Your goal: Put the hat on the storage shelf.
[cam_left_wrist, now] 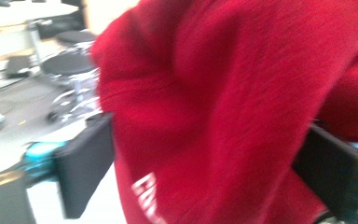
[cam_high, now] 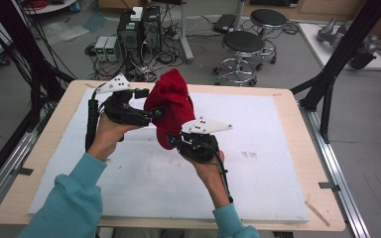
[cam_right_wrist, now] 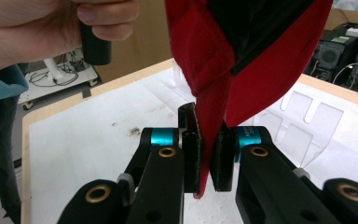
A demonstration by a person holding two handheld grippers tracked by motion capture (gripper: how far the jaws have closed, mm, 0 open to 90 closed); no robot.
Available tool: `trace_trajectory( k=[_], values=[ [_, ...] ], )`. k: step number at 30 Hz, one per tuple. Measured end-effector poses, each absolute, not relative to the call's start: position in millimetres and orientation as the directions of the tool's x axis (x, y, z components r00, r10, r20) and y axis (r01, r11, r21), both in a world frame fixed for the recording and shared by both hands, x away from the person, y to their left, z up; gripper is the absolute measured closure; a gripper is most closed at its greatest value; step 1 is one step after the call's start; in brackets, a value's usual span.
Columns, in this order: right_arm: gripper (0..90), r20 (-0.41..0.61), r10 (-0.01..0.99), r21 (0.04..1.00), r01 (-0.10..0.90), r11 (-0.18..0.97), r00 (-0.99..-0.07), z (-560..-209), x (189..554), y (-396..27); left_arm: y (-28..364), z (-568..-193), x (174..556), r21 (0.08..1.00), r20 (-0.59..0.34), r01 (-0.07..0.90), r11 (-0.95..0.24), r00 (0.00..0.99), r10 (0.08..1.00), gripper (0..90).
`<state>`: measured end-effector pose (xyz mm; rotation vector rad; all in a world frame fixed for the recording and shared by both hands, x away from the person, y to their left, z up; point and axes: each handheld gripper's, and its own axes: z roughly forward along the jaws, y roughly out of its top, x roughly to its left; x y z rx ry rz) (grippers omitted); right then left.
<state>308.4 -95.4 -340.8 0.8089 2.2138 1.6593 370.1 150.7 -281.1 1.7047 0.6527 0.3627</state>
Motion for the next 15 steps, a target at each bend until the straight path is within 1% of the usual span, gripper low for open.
trace_trajectory(
  k=[3,6,10,15],
  values=[
    [85.3,0.118,0.575,0.942,0.275,0.194,-0.810,-340.7,309.0,-95.2,156.9,-279.1,370.0,0.973,-0.122,0.210,-0.091,0.812,0.571,3.1],
    [85.3,0.115,0.582,0.940,0.278,0.198,-0.805,-341.4,310.2,-94.9,161.3,-279.3,369.5,0.970,-0.123,0.218,-0.110,0.825,0.552,3.1],
    [85.3,0.111,0.594,0.943,0.274,0.192,-0.797,-341.4,312.7,-96.1,167.7,-281.1,368.3,0.968,-0.121,0.221,-0.116,0.823,0.554,3.1],
    [85.3,0.098,0.613,0.946,0.264,0.187,-0.784,-339.9,318.9,-96.2,188.0,-294.2,363.5,0.960,-0.132,0.249,-0.129,0.807,0.576,3.1]
  ],
)
